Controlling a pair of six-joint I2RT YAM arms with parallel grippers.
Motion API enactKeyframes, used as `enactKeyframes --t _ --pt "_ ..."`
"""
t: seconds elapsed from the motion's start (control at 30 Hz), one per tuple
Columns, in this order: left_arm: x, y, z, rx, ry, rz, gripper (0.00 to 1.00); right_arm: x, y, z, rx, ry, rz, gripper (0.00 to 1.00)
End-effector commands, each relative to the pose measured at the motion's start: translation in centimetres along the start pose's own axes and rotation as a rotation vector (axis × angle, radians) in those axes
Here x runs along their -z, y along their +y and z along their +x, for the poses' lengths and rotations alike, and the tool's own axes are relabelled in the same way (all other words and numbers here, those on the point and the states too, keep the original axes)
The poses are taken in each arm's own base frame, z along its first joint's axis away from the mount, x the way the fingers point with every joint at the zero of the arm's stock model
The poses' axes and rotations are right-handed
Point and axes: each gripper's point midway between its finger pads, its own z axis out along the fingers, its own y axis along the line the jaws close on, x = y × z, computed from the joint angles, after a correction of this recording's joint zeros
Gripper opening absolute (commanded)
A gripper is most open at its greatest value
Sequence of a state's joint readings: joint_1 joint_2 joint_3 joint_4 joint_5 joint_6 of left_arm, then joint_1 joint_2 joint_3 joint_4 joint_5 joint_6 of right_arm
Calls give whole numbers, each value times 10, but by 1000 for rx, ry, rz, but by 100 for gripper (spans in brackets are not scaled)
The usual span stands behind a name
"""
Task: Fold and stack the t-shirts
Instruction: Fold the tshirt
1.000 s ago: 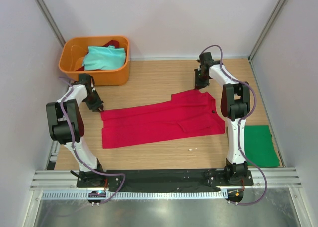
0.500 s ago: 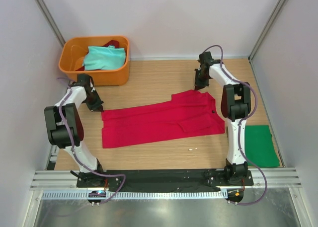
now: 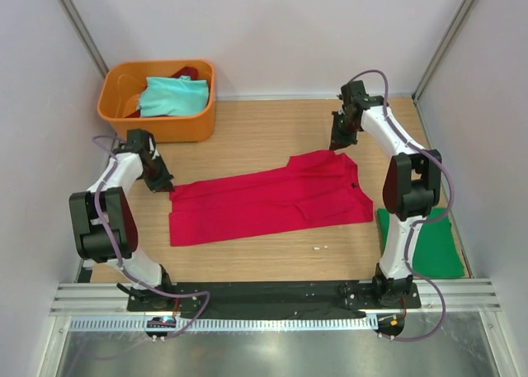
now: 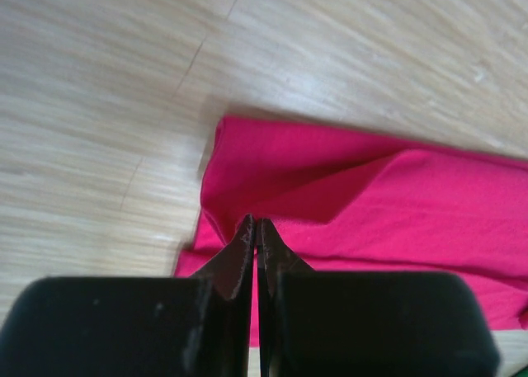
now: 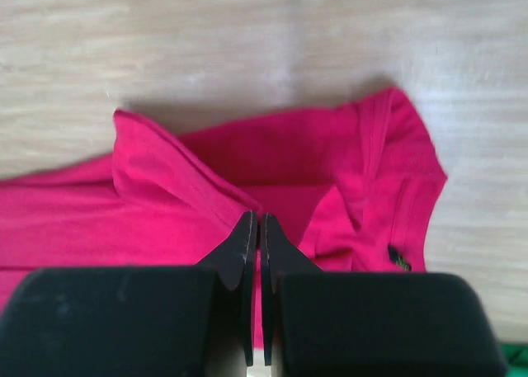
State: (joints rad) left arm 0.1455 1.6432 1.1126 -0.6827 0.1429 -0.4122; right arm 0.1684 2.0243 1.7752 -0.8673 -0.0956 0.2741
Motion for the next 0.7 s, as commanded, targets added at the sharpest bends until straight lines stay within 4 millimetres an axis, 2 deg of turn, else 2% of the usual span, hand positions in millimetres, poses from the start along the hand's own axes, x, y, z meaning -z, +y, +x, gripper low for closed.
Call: enactKeyframes --t 0.0,0.17,0.33,0.67 --pt "14 1 11 -15 -2 7 0 30 7 15 -13 -4 -29 1" --pt "16 12 23 -12 8 -36 0 36 2 40 -23 32 -32 1" --pt "15 20 28 -10 25 -77 0 50 -2 47 -11 20 -20 1" --pt "13 32 33 -10 44 -137 0 55 -12 69 -5 62 2 1"
